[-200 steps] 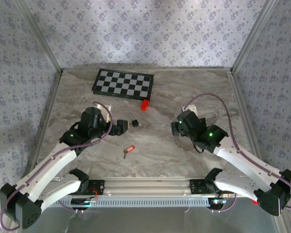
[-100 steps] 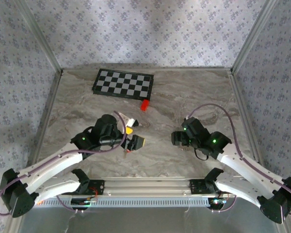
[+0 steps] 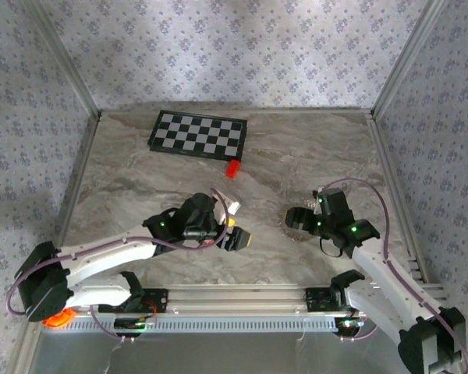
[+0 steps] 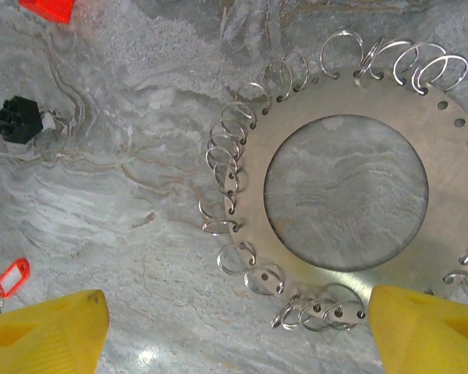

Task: Put the keys on the keyring

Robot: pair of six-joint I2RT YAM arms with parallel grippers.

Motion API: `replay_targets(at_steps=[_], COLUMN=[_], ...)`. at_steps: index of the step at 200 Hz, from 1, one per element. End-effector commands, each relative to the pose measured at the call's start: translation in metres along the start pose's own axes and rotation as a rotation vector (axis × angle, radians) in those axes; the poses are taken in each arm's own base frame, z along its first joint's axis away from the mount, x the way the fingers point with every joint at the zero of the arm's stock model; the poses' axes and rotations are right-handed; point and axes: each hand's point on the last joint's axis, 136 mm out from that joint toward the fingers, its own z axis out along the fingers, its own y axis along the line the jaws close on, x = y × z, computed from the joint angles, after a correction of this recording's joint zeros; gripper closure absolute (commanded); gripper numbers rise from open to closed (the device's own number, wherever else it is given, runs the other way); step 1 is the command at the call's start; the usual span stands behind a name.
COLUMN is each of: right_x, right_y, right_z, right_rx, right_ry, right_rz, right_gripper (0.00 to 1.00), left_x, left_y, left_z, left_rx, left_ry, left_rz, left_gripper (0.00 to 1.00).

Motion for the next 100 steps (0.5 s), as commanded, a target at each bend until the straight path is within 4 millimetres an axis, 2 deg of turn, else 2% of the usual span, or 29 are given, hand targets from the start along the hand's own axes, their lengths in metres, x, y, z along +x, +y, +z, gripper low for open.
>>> replay_targets(at_steps=[1,51,100], right_x=[-0.006,-0.022,-0.028], right_y=[0.007,0.002,-0.009], right_z=[0.004,0.009,0.009], right_rx=[-0.081,-0.108,-0.083], right_ry=[-0.001,-0.036,-0.065], right_rz=[-0.029,-0.003,0.021], right_gripper=[0.12,0.12,0.11], left_x=[-0.017,-0.016,-0.013], left_y=[-0.005,-0.001,0.0], left_z=[0.012,0.043,0.075], left_rx=[-0.027,-0.08,-0.072], left_ry=[-0.058,-0.035,-0.001], left_rz=[-0.018,-0.077,-0.096], left_gripper=[0.18,0.29,0.39])
